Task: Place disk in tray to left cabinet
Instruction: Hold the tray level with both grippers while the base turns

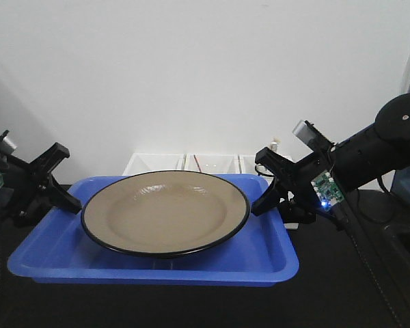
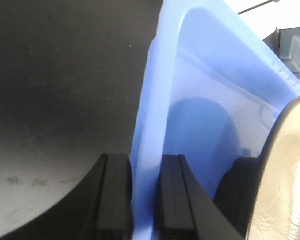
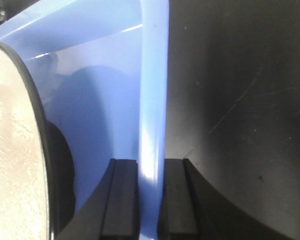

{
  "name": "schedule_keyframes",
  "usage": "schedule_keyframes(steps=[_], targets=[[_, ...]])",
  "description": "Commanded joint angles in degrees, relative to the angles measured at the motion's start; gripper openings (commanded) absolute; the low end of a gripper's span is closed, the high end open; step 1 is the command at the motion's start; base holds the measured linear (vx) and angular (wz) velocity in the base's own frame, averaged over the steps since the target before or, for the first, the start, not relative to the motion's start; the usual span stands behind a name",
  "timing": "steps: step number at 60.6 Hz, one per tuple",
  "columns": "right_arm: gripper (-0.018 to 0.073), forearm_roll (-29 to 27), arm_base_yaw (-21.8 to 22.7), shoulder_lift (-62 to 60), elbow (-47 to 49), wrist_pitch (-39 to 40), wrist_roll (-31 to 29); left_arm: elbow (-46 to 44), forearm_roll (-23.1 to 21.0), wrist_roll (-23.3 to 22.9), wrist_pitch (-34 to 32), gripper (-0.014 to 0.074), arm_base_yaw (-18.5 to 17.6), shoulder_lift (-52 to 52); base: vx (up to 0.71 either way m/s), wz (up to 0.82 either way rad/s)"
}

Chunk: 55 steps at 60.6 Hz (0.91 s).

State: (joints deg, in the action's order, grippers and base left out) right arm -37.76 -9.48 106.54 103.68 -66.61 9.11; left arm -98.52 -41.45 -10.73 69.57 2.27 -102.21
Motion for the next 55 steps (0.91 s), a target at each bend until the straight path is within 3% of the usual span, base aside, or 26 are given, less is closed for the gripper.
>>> schedule_keyframes(steps=[1,27,55], targets=[[-0.0006,-13.3,-1.8,-3.2,2.3,1.4,-0.2,-2.1,-14.3,-1.7,2.3,-0.0001,-2.2,3.0,-0.06,0.03],[-0.0006,-13.3,-1.8,-3.2,2.3,1.5,-0.2,-2.1,-14.3,-1.7,2.2,-0.0001,-2.2,3.0,-0.13,0.12],[-0.0006,-13.3,-1.8,-3.2,2.3,1.4,-0.2,-2.1,-14.3,-1.7,2.2,-0.0001,-2.2,3.0,-0.21,0.47]])
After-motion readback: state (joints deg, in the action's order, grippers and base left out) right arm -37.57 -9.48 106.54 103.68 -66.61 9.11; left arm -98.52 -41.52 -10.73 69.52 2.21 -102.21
